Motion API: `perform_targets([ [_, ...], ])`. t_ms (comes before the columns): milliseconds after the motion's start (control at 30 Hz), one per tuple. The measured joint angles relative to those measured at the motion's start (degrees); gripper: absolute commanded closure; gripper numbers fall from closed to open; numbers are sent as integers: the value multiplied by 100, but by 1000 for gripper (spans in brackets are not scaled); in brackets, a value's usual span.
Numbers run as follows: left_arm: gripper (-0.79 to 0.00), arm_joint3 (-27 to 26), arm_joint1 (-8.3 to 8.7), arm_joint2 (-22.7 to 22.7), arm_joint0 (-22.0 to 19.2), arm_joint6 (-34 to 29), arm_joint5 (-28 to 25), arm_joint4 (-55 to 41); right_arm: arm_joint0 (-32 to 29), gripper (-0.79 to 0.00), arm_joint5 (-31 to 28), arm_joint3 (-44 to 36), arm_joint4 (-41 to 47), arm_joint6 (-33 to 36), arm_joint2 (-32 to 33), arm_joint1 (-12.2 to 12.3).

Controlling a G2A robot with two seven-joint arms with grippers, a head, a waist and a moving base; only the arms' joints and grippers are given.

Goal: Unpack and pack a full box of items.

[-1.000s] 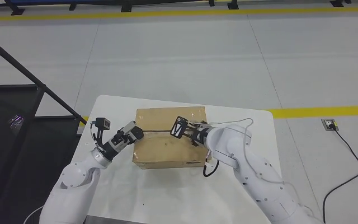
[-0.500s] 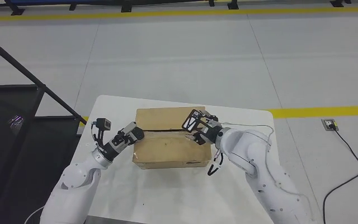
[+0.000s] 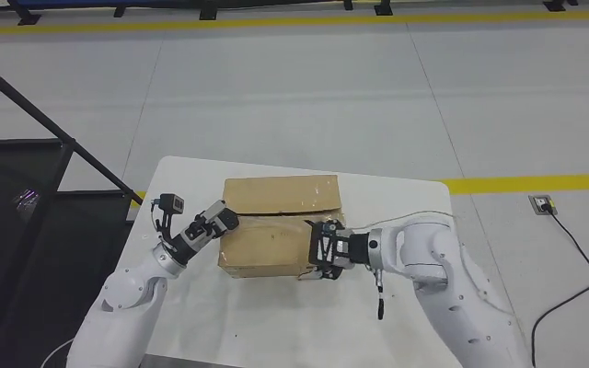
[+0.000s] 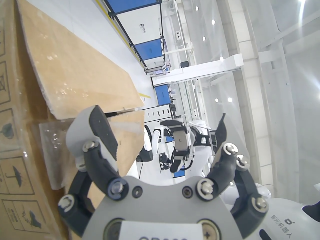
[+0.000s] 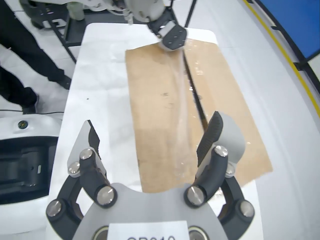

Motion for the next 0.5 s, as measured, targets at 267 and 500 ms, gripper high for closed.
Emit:
perform_targets([
  [267, -785, 24, -7, 30, -37, 4, -15, -7, 681, -785, 23, 615, 762, 513, -1066, 183],
  [500, -785, 42, -3, 3, -39, -7, -32, -36, 1119, -785, 97, 1161, 1006, 580, -1419, 288],
])
